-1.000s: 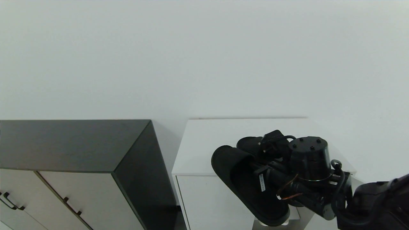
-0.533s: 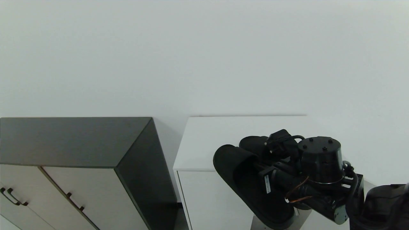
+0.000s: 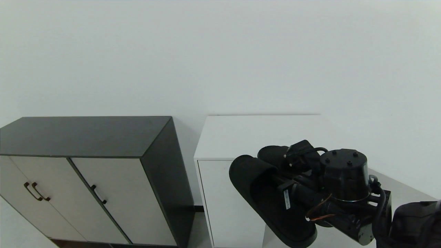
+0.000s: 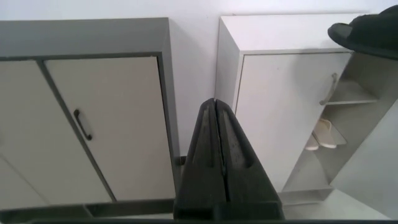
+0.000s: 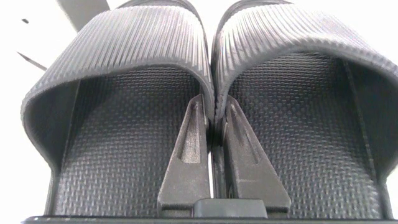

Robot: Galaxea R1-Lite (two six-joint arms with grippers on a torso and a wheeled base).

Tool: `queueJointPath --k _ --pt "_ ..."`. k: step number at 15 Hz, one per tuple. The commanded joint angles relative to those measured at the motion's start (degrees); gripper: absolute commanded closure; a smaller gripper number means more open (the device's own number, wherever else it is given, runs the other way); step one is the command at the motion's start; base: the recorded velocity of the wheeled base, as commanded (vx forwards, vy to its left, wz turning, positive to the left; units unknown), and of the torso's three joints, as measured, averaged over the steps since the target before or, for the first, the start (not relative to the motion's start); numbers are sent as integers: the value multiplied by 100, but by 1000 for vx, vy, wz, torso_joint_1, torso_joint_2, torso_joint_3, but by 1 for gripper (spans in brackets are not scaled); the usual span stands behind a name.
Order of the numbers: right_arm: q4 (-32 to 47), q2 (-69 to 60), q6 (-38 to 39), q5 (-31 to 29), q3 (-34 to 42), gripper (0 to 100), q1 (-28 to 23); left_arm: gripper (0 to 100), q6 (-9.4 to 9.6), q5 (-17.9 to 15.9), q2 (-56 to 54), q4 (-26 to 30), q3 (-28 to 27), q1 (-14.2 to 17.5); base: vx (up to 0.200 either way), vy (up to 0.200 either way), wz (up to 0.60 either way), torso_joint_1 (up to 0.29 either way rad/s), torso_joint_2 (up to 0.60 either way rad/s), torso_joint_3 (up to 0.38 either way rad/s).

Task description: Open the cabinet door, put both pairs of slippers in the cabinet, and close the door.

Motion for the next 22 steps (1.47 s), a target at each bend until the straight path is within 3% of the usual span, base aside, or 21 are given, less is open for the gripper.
queueJointPath --k 1,11,22 --pt "2 49 -1 -6 5 100 6 100 -2 1 5 -1 0 6 0 0 0 0 0 0" --pt "-42 75 8 -6 -13 100 15 100 -11 1 5 -1 0 6 0 0 0 0 0 0" --pt "-508 110 -1 -49 163 100 6 100 -11 1 5 -1 0 6 0 -200 0 2 2 3"
